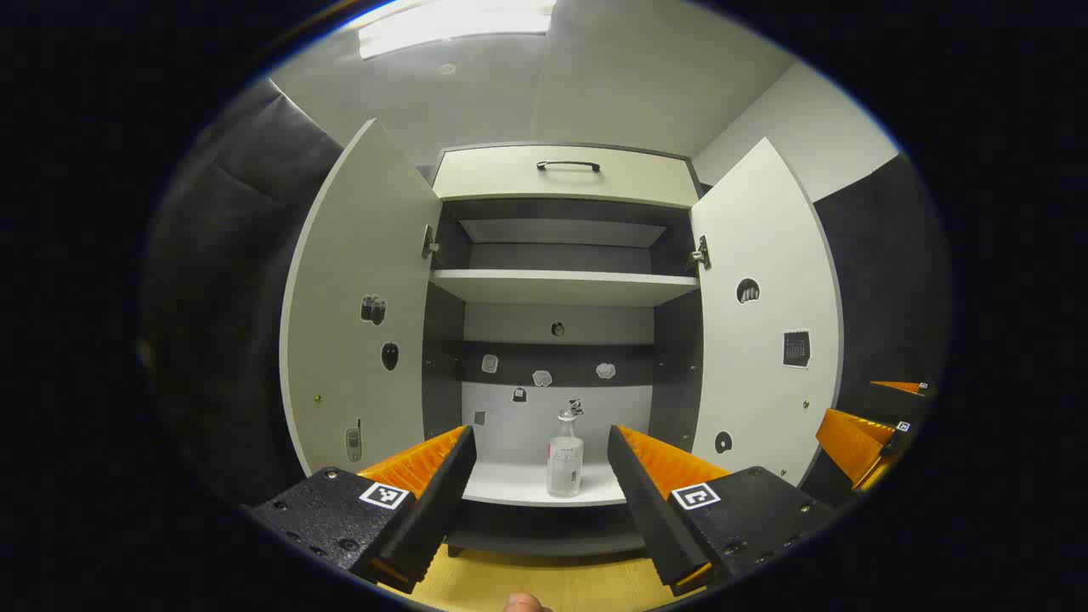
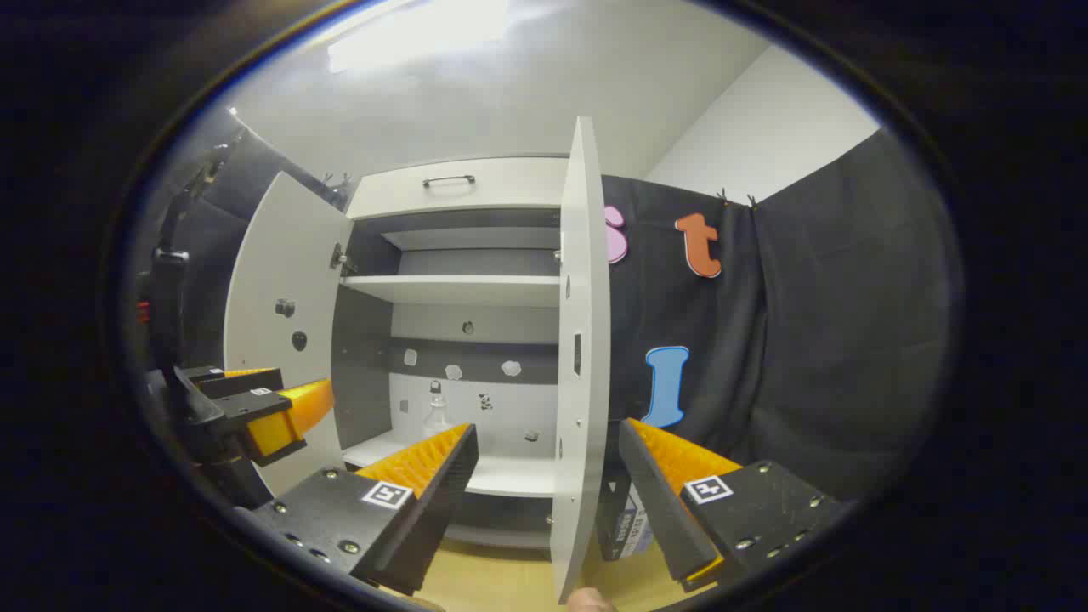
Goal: Grasp the bottle in the cabinet with the left hand and place it on the coaster, then close the right door with the right hand and the left door with the left hand.
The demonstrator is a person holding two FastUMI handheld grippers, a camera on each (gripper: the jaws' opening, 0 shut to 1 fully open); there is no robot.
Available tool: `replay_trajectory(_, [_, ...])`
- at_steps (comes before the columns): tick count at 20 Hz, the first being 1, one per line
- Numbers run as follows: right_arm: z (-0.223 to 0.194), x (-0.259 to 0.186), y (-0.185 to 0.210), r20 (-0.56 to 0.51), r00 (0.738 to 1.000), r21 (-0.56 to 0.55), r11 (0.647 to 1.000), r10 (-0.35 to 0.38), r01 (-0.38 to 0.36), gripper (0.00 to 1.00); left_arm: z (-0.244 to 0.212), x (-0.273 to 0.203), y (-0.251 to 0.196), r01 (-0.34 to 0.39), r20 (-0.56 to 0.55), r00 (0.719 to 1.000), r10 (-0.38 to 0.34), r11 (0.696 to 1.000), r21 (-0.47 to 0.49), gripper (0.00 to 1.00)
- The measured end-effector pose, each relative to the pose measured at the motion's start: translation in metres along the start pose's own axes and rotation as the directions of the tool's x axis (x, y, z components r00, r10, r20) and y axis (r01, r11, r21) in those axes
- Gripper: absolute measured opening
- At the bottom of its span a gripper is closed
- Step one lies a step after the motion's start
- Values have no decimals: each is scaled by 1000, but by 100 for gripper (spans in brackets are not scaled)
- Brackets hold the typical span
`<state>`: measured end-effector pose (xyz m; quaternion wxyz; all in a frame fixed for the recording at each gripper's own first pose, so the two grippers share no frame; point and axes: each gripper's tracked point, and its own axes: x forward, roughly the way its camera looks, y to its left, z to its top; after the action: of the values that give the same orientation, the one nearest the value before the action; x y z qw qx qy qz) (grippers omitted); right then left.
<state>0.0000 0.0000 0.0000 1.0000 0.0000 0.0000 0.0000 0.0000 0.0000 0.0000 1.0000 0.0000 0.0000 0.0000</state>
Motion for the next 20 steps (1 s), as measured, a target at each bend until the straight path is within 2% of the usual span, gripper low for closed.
replay_trajectory(3, [1, -2, -2, 6, 1000, 2, 1000, 5, -5, 97, -2, 1, -1, 10, -4, 1000, -10, 1000, -11, 96])
replay_trajectory(4, [2, -2, -3, 9, 1000, -3, 1000, 3, -3, 100, -2, 2, -1, 13, -4, 1000, -13, 1000, -15, 96])
replay_trajectory(15, [8, -7, -6, 20, 999, -28, 999, -26, 26, 100, -15, 14, -11, 38, -20, 999, -38, 999, -24, 96])
replay_trajectory(20, [11, -10, -11, 22, 998, -32, 998, -54, 55, 100, -31, 47, -11, 44, -27, 999, -44, 999, 9, 96])
